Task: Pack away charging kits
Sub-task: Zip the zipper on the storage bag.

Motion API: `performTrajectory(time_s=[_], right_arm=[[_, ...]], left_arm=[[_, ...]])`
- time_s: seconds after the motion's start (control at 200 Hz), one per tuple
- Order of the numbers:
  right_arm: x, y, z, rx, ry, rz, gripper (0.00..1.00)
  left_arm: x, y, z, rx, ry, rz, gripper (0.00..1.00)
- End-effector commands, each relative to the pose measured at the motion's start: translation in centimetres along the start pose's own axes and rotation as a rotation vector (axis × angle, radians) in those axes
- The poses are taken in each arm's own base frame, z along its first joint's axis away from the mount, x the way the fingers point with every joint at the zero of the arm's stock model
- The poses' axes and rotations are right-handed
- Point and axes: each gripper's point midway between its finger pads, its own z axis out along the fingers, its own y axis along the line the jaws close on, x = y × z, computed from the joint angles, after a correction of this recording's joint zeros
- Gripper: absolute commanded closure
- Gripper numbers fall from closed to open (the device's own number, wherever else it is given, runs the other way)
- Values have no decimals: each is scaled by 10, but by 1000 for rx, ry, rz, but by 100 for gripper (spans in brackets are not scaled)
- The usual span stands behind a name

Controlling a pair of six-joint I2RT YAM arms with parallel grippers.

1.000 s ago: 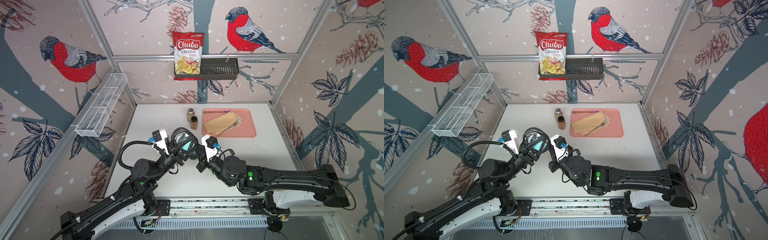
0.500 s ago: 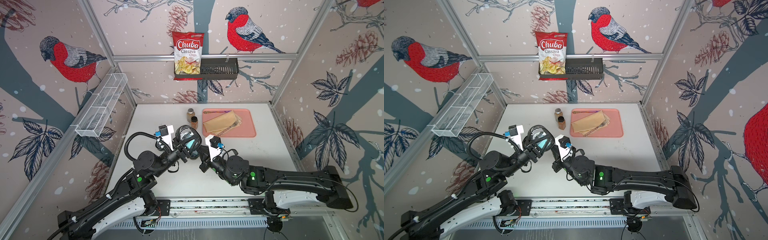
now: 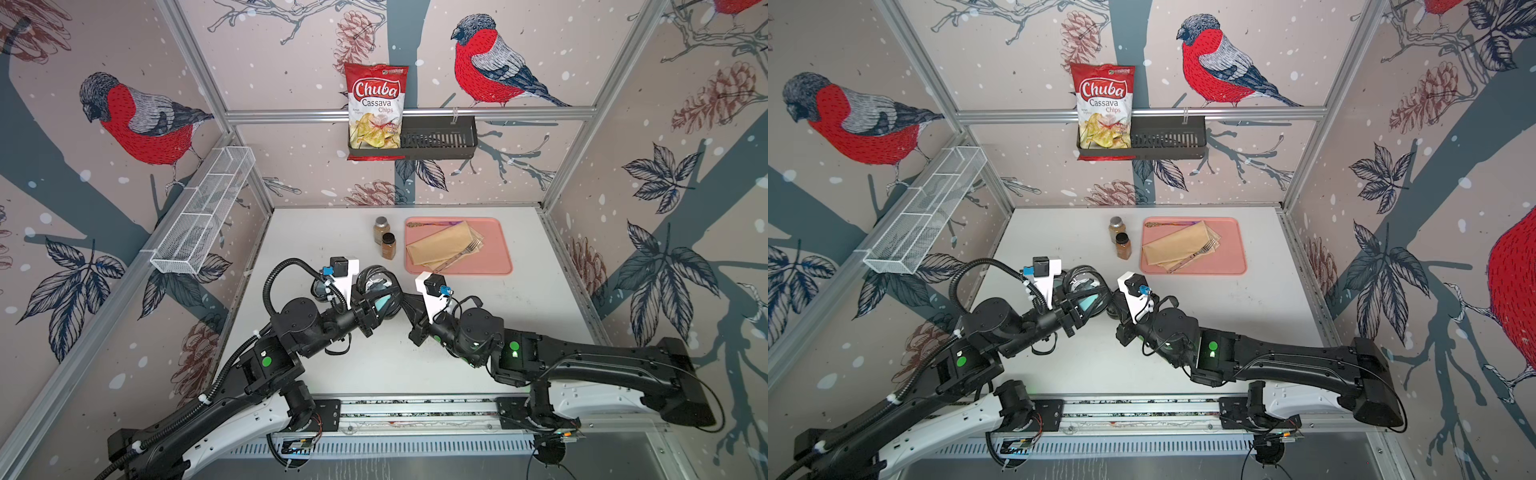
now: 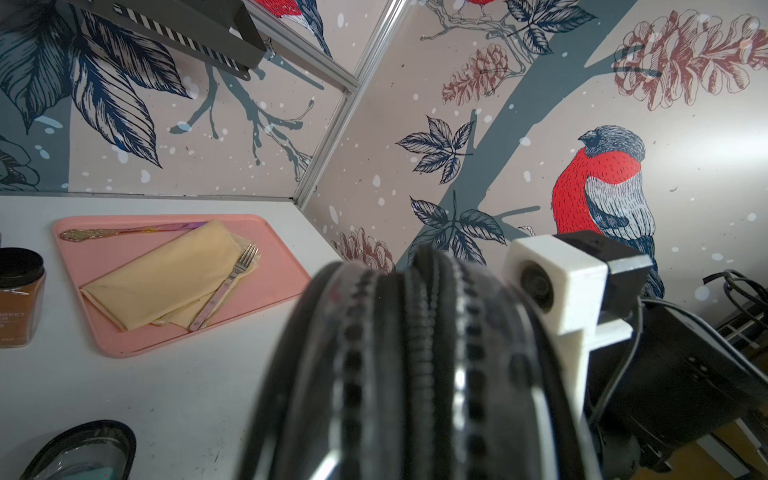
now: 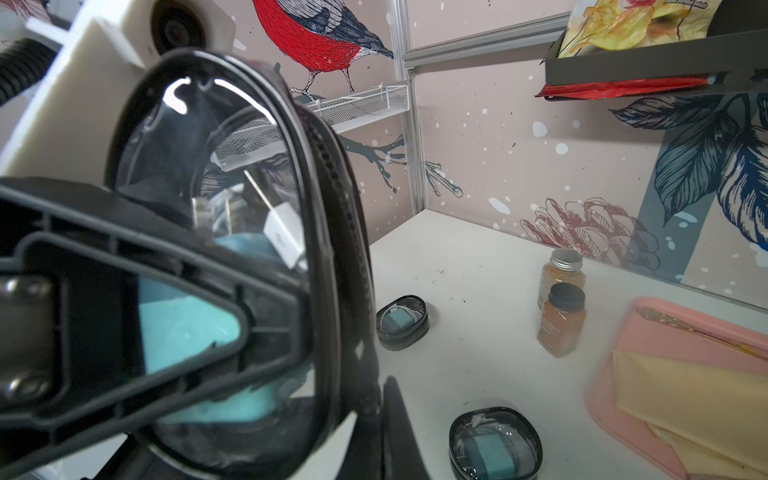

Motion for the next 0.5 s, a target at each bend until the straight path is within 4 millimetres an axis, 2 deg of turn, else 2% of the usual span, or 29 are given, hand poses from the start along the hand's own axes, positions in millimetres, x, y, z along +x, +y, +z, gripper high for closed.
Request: performTrajectory(time_s=[0.0, 0.285, 0.495], right_arm=[[-24, -28, -4, 135, -92, 53, 100], [-31, -32, -8, 126, -113, 54, 100], [-43, -45, -12, 140, -148, 65, 100]], left_arm=[[34, 1, -3, 17, 162, -2, 100], [81, 11, 5, 24, 336, -45, 100], [100, 17, 3, 24, 394, -58, 100]])
